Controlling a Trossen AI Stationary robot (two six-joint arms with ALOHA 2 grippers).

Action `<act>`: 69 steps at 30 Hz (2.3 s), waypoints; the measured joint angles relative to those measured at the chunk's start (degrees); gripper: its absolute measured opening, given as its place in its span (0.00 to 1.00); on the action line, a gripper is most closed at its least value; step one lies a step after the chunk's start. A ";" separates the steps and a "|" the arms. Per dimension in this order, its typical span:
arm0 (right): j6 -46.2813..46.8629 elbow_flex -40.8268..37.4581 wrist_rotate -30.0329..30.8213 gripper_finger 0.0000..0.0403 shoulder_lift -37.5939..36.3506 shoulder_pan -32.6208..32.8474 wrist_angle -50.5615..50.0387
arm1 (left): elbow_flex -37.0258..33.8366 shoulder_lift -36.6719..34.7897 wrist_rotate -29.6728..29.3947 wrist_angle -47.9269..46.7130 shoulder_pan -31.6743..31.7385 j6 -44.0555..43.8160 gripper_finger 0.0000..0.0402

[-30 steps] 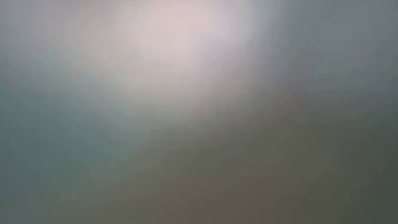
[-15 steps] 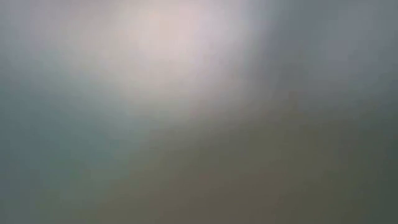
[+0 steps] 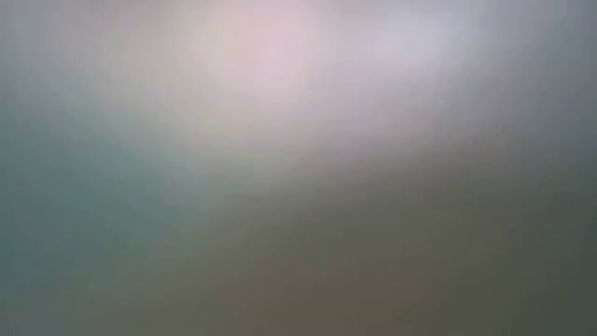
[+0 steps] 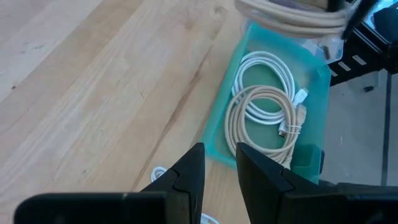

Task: Pick & Place USB Port
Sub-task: Put the brown hdmi cable into the green bin, then put the brown charger cable into the white transparent bin

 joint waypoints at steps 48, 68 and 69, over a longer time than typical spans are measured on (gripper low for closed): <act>-5.22 5.44 3.13 0.49 20.33 13.74 -1.83 | 0.00 0.00 -27.58 22.51 -14.99 -15.61 0.23; -13.59 5.46 22.53 0.47 -5.93 3.54 -2.09 | 0.00 0.00 -21.92 16.09 -14.38 -18.54 0.23; -13.09 5.46 24.09 0.47 -6.97 2.69 -5.07 | 0.00 0.00 -21.40 15.44 -14.37 -18.56 0.23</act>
